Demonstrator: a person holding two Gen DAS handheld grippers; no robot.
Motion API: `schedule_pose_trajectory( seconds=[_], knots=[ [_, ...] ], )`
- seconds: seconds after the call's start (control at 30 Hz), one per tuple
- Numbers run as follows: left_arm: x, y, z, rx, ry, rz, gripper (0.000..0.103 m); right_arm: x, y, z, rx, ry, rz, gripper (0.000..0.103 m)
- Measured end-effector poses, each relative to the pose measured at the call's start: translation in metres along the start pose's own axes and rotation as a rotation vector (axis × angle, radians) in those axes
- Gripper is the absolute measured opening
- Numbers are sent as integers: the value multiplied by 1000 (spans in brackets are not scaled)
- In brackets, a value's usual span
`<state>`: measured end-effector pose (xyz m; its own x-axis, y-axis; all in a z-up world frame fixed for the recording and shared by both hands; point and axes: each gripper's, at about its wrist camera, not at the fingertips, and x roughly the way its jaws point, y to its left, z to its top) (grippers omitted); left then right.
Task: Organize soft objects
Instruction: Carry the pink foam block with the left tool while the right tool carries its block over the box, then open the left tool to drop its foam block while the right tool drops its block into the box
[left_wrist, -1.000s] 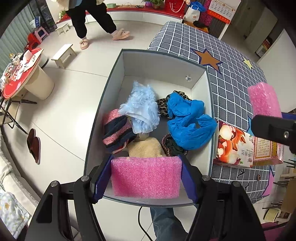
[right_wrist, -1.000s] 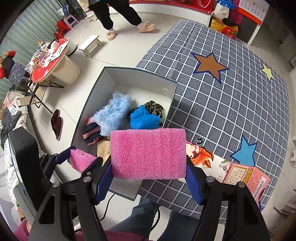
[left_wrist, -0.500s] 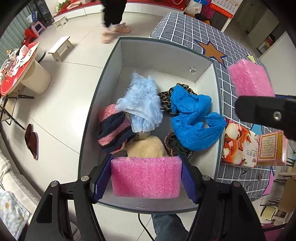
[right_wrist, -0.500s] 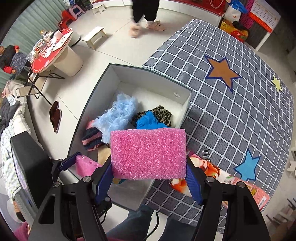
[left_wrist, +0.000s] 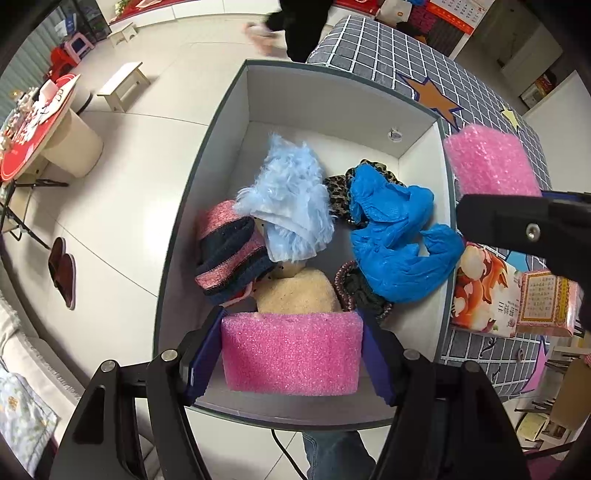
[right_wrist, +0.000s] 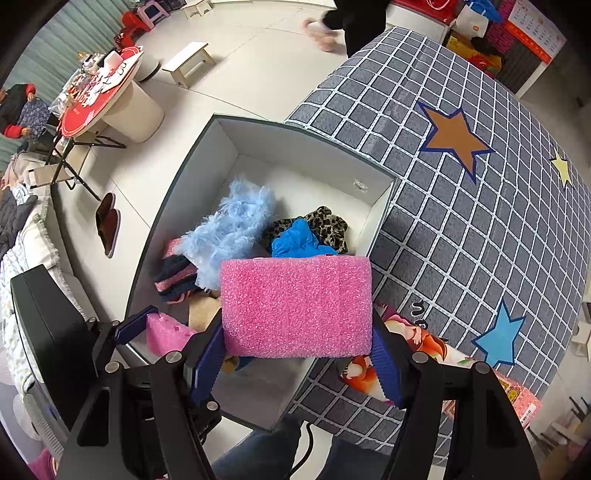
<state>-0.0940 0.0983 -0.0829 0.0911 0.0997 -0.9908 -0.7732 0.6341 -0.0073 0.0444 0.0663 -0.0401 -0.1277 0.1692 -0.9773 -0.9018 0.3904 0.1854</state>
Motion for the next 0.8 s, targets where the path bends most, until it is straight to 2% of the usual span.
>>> schedule_pose_trajectory(
  seconds=[0.3, 0.37, 0.43, 0.47, 0.53, 0.57, 0.67, 0.73, 0.8],
  knots=[
    [-3, 1, -3, -12, -24, -31, 74, 0, 4, 0, -26, 3, 0, 71],
    [-4, 1, -4, -26, -29, -49, 84, 0, 5, 1, -40, 8, 6, 72],
    [-4, 5, -5, -51, -29, -83, 85, 1, 6, 1, -47, 18, 8, 90],
    [-5, 7, -6, -57, -38, -87, 89, 0, 5, 1, -43, 15, 4, 96],
    [-9, 9, -8, -56, -60, -65, 96, -4, 2, -1, -41, 0, 7, 96],
    [-13, 11, -9, -55, -81, -62, 103, -4, 1, -1, -41, 14, 20, 101],
    [-28, 13, -15, -44, -137, -88, 103, -6, -7, -4, -17, 27, 31, 102],
    [-41, 13, -16, -43, -172, -60, 103, -14, -12, -8, -13, -11, -13, 102],
    [-48, 14, -17, -37, -178, -67, 103, -22, -14, -13, -21, -40, -35, 102]
  ],
)
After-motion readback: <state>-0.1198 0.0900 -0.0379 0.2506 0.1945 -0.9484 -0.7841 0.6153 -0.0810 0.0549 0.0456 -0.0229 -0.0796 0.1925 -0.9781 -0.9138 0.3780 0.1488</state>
